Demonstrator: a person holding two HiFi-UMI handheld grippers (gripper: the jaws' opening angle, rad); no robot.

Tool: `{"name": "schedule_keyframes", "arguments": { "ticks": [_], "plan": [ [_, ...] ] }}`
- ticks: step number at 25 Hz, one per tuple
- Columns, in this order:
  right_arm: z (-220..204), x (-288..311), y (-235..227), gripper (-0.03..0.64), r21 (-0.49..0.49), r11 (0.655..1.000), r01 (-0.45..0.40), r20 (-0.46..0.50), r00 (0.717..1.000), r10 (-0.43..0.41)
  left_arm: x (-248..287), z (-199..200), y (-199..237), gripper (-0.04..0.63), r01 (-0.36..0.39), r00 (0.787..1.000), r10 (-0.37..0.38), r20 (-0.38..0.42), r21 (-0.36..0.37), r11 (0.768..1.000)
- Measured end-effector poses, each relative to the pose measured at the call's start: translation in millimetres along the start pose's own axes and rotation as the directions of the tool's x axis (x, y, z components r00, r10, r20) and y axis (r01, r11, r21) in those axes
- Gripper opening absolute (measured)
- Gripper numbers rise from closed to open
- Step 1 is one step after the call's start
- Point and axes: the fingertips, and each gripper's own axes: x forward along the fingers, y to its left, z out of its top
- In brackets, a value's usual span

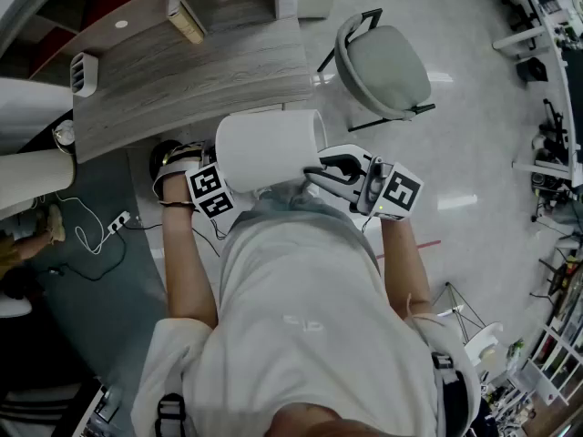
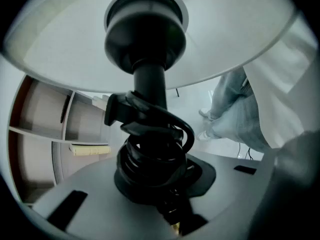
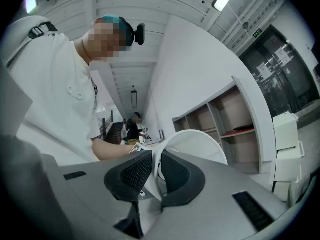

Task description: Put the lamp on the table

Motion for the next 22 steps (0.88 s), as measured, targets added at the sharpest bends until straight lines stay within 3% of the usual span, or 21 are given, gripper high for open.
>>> {"name": "schedule_keyframes", "arguments": {
  "ticks": [14,22],
  "plan": [
    [4.2,64.2,-7.1,0.084,-0.018,1.0,0.004,-0.029,1.0,-0.005,7.1,-53.0,27.5,0.081,-0.03,0.999,0.031,0.037,-0.007,1.0],
    [-0.8,107.1,-18.4,0.084,-0.001,0.999,0.04,-0.05,0.998,-0.04,22.9,-86.2,47.2,0.081,-0.019,0.997,0.017,0.075,0.027,0.999]
  ]
}}
